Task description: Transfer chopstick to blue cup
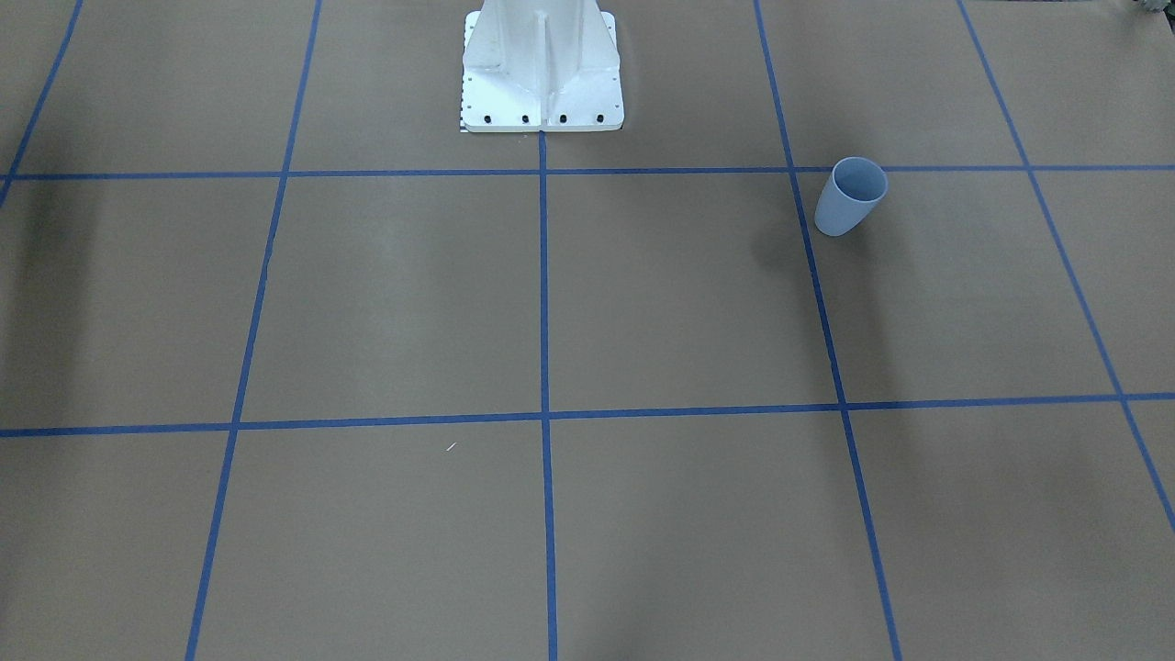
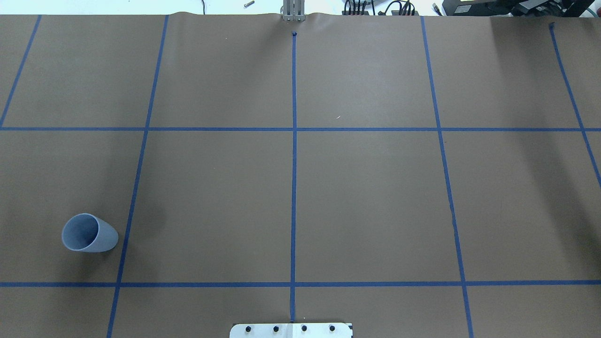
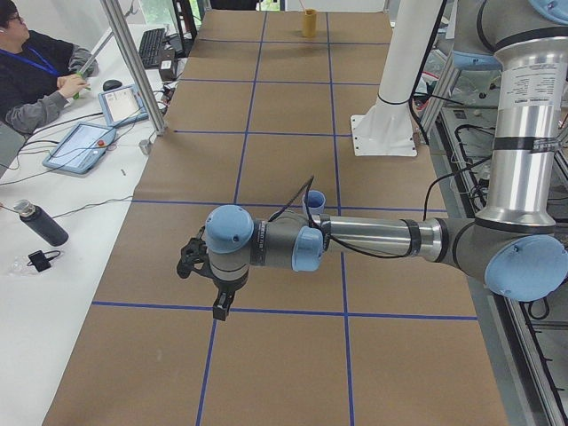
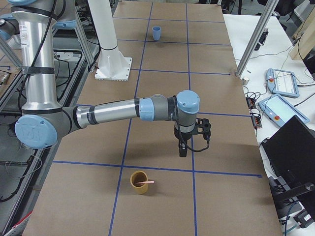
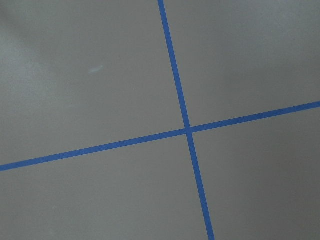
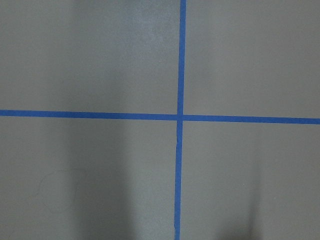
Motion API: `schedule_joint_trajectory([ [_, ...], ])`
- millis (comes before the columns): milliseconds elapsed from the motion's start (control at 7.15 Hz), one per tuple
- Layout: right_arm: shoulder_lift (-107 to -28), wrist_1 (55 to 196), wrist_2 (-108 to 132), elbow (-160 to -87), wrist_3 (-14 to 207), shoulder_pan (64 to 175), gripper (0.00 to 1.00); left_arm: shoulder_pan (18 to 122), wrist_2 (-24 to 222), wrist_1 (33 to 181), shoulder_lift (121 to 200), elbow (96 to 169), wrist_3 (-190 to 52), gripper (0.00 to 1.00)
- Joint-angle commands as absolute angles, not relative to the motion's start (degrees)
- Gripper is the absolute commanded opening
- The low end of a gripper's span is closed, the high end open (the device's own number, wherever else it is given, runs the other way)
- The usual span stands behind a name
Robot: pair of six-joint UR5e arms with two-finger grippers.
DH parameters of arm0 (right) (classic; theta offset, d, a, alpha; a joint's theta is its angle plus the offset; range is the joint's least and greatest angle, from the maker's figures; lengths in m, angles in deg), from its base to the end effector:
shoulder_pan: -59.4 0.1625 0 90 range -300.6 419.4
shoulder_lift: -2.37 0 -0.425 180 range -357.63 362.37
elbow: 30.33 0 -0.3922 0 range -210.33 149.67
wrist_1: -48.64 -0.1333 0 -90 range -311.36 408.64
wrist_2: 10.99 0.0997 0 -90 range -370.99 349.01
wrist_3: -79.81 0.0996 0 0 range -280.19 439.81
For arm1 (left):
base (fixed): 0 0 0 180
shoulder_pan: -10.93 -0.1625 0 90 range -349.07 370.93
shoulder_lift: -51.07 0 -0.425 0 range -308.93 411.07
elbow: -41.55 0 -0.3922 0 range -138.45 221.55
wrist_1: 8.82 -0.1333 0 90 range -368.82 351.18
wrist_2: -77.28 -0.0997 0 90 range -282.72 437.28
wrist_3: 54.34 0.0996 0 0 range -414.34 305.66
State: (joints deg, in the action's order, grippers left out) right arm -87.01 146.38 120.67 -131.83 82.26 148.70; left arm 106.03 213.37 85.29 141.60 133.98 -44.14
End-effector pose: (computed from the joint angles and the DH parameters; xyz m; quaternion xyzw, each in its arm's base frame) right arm 0.0611 -0.4939 0.5717 0.0259 -0.3562 0.0007 0.9341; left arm -0.1060 -0.4956 0.6235 0.1082 0.3797 0.0650 0.9165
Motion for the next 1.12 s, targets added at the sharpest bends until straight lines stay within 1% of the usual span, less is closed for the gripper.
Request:
schedule_joint_trajectory([
  [0, -87.0, 146.4, 120.7, -131.8, 82.2, 148.7, 1.00, 106.1, 213.3, 85.7, 141.2, 134.5, -44.1, 0.98],
  [280, -87.0, 146.4, 120.7, -131.8, 82.3, 148.7, 1.00, 106.2, 213.2, 85.1, 139.3, 139.8, -44.1, 0.98],
  [420, -87.0, 146.4, 120.8, -132.1, 82.4, 148.7, 1.00, 106.1, 213.3, 85.5, 139.3, 140.1, -44.1, 0.98],
  [699, -87.1, 146.4, 121.1, -133.6, 82.4, 148.7, 1.00, 105.8, 215.1, 87.0, 142.4, 139.6, -47.7, 0.98],
  [839, -87.1, 146.4, 121.6, -133.8, 82.4, 148.6, 1.00, 105.8, 222.8, 87.7, 140.0, 140.8, -48.2, 0.98],
  [979, -87.3, 146.4, 122.9, -134.4, 82.6, 148.6, 1.00, 105.9, 226.1, 95.2, 137.1, 140.9, -49.0, 0.98],
])
